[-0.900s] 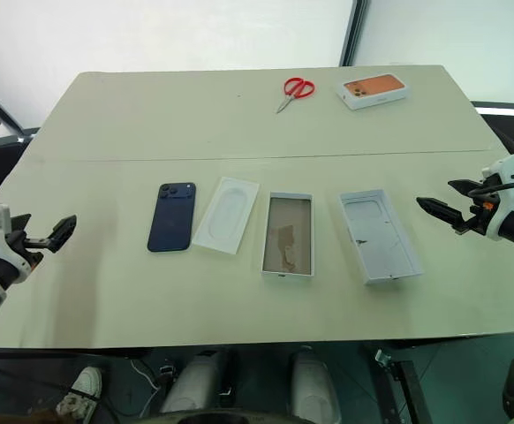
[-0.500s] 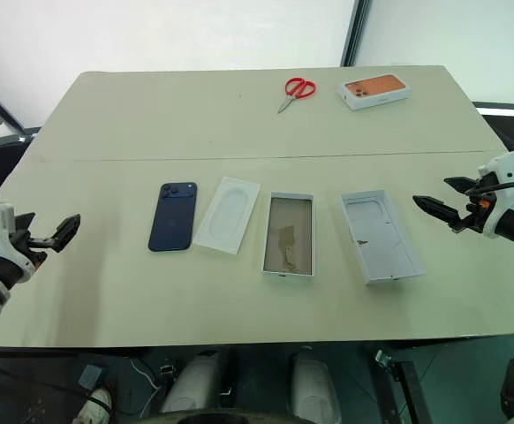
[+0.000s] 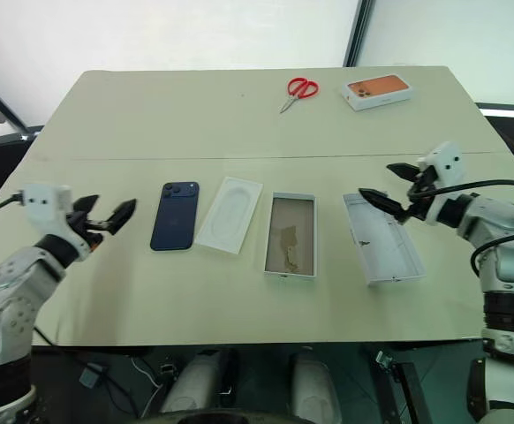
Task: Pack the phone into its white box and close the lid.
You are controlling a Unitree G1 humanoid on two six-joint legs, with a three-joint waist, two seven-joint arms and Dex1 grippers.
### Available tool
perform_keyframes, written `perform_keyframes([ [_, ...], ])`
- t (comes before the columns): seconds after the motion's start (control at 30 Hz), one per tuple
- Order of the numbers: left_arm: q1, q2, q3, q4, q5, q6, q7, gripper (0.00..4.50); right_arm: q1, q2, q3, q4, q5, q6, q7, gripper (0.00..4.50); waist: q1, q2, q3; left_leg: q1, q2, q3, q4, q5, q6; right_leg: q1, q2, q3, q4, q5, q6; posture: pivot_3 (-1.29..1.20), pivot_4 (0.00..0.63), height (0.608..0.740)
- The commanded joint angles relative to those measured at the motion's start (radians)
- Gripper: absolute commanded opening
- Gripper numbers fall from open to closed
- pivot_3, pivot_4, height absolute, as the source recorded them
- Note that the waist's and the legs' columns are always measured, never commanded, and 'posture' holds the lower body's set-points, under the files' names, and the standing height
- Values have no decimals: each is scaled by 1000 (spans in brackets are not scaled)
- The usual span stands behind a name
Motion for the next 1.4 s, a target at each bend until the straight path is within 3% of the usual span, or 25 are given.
perform_keyframes([
  [0.03,-34,-4,-18,-42,-23,24,15,4420,4,-2,-22,-81,27,23,-22,4500,-2,0,0,0,0,0,0,0,0,0,0,0,0,0,0,0,150,697],
  [0.2,-243,-119,-215,0,-38,239,109,4420,45,30,84,-337,58,87,-26,4500,9,0,0,0,0,-1,1,-1,2,0,1,-1,1,0,0,0,150,697],
  [0.33,-355,-279,-174,49,-114,407,206,4420,74,30,135,-461,95,133,-9,4500,10,-2,1,0,-1,-1,1,-1,1,0,1,0,1,0,0,0,150,697],
  [0.43,-391,-334,-152,53,-137,490,243,4420,88,25,151,-489,92,134,-8,4500,9,-2,1,0,0,-1,1,1,-2,0,1,0,1,0,0,0,150,697],
  [0.7,-442,-330,-126,93,-62,570,322,4420,110,42,166,-485,77,118,-27,4500,10,-2,1,0,0,-1,1,1,-2,0,2,0,2,0,0,0,150,697],
  [1.37,-570,-317,-99,256,-28,837,265,4420,137,38,167,-499,78,107,-36,4500,13,-2,1,0,0,-1,1,2,-4,0,2,0,2,0,0,0,150,697],
  [1.4,-571,-320,-96,261,-26,837,265,4187,139,38,166,-500,78,106,-37,4500,14,-2,1,1,0,-1,1,2,-4,0,2,0,2,0,0,0,150,697],
])
